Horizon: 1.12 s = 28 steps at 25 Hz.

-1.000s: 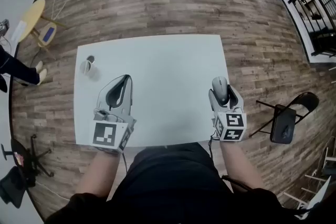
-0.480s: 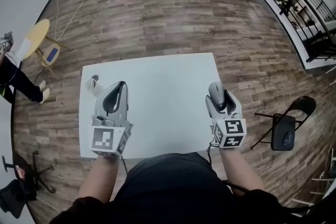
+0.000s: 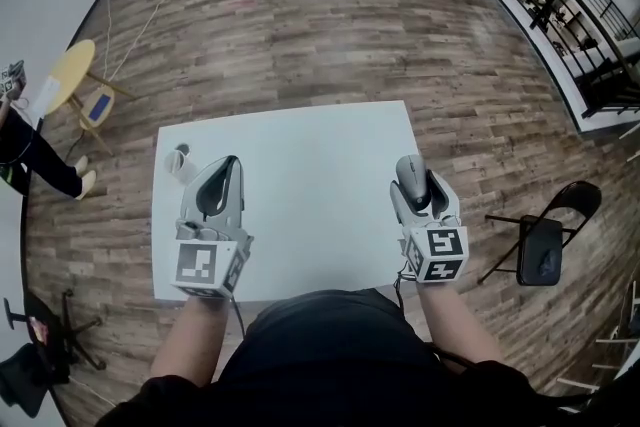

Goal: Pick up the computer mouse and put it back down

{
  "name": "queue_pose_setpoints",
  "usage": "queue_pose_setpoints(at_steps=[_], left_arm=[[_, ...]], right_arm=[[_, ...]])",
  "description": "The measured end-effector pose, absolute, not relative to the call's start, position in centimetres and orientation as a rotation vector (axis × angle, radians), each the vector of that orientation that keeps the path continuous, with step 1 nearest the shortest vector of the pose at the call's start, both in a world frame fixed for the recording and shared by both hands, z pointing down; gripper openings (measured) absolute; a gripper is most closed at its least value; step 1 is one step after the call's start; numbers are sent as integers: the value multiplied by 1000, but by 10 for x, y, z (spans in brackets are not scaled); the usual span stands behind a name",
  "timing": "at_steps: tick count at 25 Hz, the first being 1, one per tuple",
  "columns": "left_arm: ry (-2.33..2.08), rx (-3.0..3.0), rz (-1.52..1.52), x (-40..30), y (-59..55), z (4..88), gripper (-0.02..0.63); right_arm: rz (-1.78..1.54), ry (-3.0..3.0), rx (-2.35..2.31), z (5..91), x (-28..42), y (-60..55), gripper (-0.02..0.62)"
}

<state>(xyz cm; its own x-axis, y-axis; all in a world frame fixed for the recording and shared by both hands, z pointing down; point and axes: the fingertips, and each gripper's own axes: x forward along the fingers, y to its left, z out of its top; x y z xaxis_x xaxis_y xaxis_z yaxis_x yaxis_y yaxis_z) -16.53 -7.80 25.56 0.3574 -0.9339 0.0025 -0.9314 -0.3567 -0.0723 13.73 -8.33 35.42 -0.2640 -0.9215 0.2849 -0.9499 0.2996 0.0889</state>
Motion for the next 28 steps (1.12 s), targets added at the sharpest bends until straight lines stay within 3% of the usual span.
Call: queue_pose_setpoints(at_steps=[28], left_arm=[[1758,-2546,-143,-158,-81,266,0]], right_arm=[[225,-2275,1661,386,135,-90,301]])
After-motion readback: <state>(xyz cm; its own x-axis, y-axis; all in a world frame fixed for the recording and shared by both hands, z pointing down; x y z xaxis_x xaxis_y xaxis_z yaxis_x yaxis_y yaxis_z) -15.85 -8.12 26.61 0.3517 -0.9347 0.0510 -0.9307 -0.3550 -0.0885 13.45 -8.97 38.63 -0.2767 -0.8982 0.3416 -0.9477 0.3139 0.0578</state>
